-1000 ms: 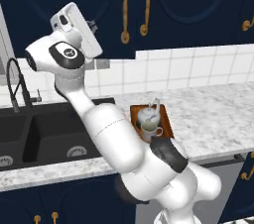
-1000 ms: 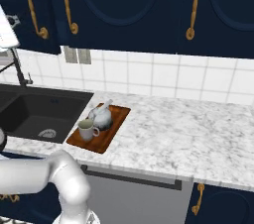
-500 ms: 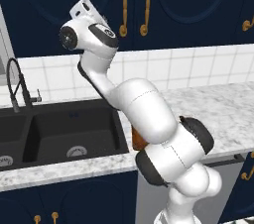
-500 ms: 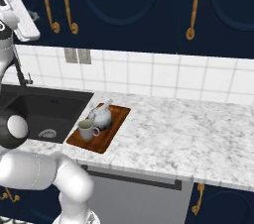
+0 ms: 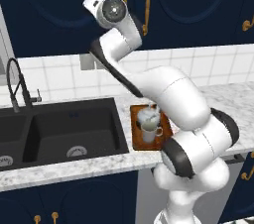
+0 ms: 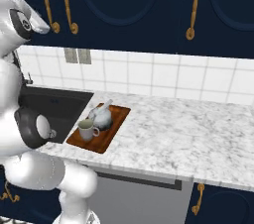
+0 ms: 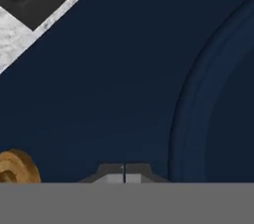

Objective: Pick the kettle from the counter and place it on the tray. Then pick the mug from the cabinet and place it on the tray. Then close the cabinet doors.

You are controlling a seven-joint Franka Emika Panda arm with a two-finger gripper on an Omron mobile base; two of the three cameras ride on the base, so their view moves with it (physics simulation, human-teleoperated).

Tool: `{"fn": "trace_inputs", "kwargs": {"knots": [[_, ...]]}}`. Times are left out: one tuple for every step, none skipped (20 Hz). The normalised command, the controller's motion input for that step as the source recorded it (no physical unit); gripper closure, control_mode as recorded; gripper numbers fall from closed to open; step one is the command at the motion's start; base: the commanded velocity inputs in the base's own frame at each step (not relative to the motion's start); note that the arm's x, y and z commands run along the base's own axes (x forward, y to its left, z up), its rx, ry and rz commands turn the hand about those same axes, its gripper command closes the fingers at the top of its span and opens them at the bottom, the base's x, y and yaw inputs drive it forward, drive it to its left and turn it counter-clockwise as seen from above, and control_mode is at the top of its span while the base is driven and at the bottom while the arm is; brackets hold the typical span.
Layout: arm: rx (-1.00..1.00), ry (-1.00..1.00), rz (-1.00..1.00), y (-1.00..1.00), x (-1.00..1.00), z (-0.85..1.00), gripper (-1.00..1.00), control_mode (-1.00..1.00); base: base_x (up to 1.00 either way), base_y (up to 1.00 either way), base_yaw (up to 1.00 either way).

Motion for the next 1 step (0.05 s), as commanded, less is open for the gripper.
{"fn": "trace_inputs", "kwargs": {"knots": [[0.00,0.23,0.31,-0.59,0.97,-0.74,1.00,-1.00,0.00,0.00,0.00]]}}
